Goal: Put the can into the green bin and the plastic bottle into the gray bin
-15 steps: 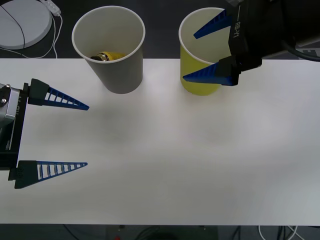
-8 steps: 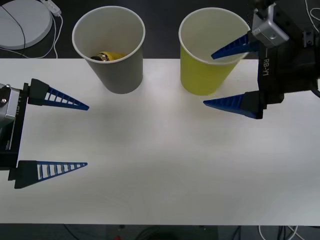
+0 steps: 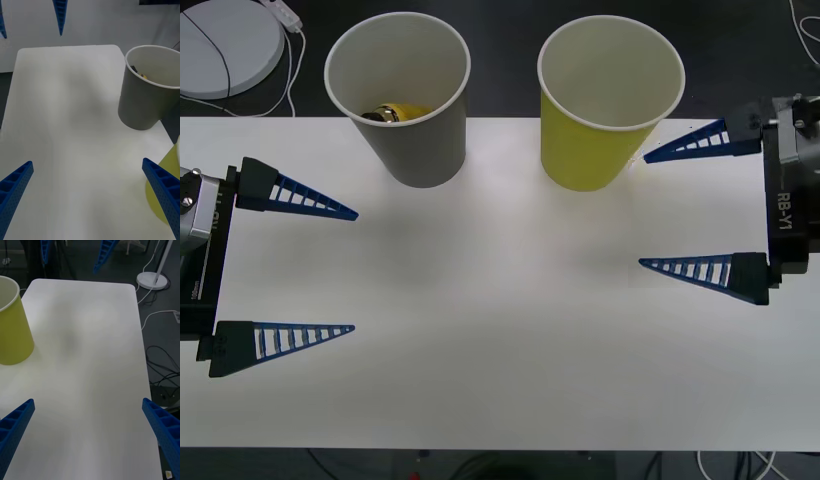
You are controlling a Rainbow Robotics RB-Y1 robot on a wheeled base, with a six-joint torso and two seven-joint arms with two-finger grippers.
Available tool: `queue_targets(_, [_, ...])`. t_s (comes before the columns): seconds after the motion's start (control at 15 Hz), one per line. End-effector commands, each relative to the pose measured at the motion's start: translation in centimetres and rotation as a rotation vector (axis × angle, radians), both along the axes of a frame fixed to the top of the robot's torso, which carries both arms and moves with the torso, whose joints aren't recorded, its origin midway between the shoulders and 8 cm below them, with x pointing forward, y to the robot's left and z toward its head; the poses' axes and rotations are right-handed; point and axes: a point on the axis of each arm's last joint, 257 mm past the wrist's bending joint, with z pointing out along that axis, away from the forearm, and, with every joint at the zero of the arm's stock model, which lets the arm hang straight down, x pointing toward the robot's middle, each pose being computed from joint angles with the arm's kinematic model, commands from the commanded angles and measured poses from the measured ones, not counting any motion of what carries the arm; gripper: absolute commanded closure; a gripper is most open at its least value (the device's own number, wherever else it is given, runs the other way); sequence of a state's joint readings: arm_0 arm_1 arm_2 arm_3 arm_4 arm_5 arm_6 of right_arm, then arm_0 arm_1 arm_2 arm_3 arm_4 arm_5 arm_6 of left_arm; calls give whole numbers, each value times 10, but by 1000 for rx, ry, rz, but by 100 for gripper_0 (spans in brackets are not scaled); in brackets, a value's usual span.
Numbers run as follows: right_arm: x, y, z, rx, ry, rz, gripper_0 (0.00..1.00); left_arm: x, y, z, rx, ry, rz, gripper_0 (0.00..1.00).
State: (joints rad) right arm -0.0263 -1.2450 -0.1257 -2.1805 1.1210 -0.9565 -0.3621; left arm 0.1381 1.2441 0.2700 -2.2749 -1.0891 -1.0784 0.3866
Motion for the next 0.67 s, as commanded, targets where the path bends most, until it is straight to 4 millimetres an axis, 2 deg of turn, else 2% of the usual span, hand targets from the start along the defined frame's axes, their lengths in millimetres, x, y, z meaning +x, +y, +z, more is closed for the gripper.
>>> queue_targets(0.07, [-12,-12,-8,0,-25,40,0,0,0,0,0,0,0,0])
queue_targets(0.33, [-37,-27,-15,13,5,99,0,0,0,0,0,0,0,0])
queue_targets(0.67, [-64,-34,-19,44,85,100,0,0,0,0,0,0,0,0])
